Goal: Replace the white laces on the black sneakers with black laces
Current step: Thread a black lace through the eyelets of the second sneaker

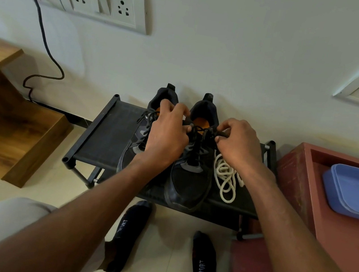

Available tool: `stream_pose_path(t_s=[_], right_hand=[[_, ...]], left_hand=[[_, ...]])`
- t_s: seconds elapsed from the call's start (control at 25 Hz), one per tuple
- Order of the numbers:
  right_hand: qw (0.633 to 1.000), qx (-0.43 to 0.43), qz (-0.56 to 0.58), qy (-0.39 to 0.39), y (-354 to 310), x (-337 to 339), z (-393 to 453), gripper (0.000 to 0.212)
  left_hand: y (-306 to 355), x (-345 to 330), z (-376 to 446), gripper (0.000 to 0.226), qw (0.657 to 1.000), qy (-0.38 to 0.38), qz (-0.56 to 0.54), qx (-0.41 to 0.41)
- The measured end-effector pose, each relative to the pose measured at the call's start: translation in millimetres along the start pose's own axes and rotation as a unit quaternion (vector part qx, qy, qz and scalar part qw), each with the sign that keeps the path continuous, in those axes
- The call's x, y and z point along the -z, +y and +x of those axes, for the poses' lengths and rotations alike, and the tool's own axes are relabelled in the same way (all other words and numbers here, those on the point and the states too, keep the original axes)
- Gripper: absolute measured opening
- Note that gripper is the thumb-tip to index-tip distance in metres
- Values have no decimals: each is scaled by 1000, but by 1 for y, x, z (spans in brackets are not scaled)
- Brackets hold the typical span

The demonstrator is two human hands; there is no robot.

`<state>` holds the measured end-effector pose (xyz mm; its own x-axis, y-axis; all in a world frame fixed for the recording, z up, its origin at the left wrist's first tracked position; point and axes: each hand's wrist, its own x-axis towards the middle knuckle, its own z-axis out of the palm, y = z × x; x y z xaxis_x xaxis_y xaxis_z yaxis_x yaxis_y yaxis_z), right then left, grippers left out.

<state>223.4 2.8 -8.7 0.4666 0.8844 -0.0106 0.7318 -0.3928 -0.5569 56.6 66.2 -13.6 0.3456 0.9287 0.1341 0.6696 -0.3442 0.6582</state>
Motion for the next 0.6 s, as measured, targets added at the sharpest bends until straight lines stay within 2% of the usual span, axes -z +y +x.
stream_pose_path(t_s=[0.12, 0.2, 0.28, 0.32, 0.6], right_hand=[[1000, 5, 10, -19, -4, -5, -3, 27], [1000, 3, 17, -11, -6, -8, -4, 23], [1000, 0, 12, 9, -7, -7, -5, 10], [1000, -3, 7, 14, -7, -4, -6, 8], [994, -98, -23, 38, -3, 14, -4, 18]], left_hand=[[-2, -1, 2, 35, 998, -46, 34, -16], [-4, -3, 3, 21, 998, -54, 43, -8], [-4, 0, 5, 6, 998, -39, 49, -9], [-4, 2, 6, 9, 998, -32, 50, -11], [-5, 21, 9, 14, 988, 9, 153, 17]])
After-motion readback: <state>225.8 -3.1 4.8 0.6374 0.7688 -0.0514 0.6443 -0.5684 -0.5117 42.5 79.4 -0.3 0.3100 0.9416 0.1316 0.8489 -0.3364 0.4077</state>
